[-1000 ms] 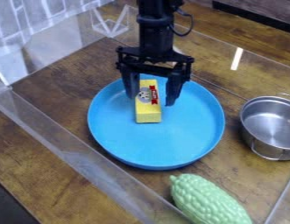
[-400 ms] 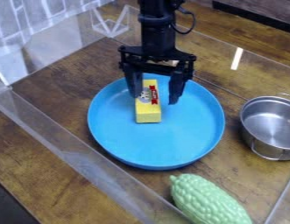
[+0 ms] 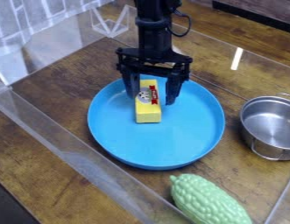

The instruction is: Remove the white object from inside the blue tray and put it on the table

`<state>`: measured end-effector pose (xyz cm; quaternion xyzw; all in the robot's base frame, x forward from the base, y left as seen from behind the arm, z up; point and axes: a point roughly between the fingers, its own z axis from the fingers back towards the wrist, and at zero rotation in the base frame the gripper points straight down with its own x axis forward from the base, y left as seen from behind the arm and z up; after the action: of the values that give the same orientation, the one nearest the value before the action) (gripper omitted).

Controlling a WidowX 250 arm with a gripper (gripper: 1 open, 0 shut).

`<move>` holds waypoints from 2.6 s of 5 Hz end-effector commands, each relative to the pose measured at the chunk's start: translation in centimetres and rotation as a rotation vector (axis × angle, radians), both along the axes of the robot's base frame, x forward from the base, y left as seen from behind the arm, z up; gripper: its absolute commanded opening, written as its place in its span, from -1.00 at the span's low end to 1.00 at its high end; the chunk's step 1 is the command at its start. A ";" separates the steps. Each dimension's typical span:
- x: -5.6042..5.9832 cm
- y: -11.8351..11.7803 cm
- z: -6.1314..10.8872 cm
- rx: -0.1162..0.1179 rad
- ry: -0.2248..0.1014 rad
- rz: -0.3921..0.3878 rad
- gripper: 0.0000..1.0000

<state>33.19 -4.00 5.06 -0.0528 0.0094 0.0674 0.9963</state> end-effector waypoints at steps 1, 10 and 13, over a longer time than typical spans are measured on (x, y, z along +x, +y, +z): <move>0.9 0.7 1.3 0.000 -0.049 0.024 1.00; 2.5 -0.7 0.3 0.005 -0.090 0.019 1.00; 3.4 -0.5 -2.9 0.056 -0.082 0.036 1.00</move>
<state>36.77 -4.05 3.65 -0.0296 -0.0480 0.0820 0.9950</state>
